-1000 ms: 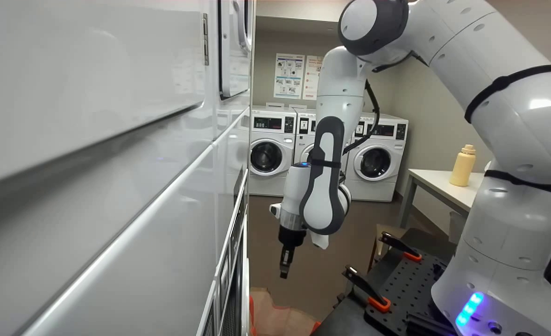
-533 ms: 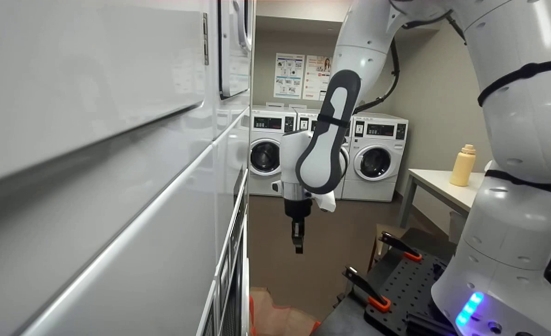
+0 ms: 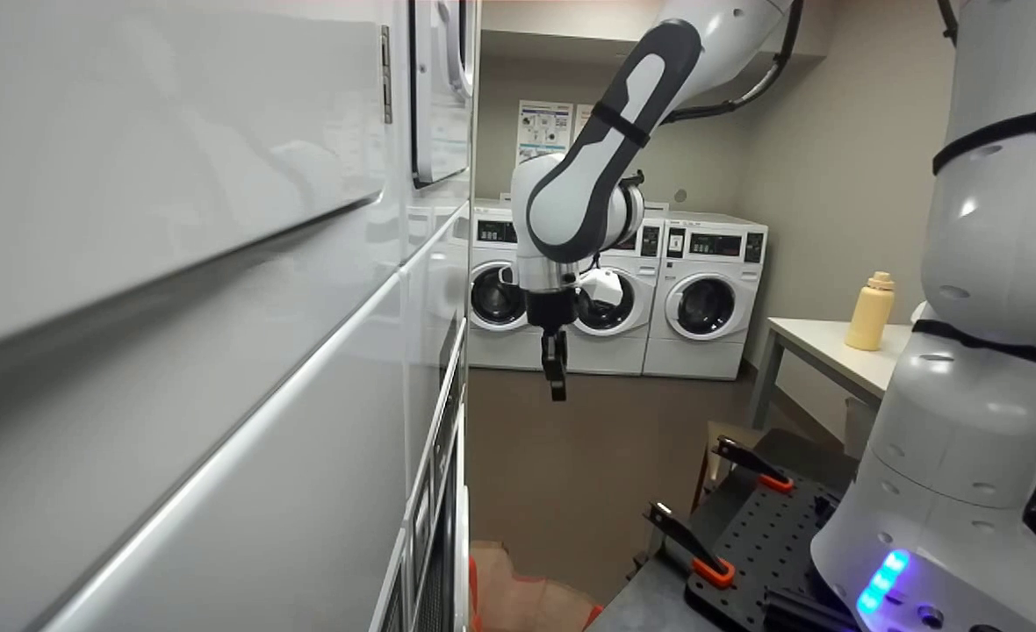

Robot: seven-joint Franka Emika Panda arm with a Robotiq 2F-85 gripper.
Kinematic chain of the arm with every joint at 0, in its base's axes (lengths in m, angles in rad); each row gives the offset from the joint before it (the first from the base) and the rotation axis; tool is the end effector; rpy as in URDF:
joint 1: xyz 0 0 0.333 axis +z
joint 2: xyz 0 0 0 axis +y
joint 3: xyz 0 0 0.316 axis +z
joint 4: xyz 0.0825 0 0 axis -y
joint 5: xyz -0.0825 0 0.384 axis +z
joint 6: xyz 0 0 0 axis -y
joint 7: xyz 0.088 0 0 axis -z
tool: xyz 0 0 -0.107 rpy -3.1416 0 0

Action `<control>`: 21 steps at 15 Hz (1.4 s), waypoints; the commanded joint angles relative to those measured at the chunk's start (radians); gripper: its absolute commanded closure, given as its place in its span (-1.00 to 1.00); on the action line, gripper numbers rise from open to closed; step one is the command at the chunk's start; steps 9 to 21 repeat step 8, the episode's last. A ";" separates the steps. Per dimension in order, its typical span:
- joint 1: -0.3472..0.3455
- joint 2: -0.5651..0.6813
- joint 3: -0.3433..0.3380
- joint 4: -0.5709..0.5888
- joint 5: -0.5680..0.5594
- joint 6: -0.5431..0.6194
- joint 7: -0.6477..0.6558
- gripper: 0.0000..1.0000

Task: Press the button near the number 5 on the machine

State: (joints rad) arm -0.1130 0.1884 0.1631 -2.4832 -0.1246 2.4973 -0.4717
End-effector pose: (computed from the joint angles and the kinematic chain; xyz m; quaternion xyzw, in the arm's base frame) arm 0.4553 0.0262 0.2035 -0.9476 -0.3075 0.0867 0.0004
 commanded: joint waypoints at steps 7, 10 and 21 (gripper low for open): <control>0.068 -0.051 -0.063 0.055 0.000 -0.107 -0.011 1.00; 0.073 -0.046 -0.066 0.057 -0.004 -0.111 -0.008 1.00; 0.073 -0.046 -0.066 0.057 -0.004 -0.111 -0.008 1.00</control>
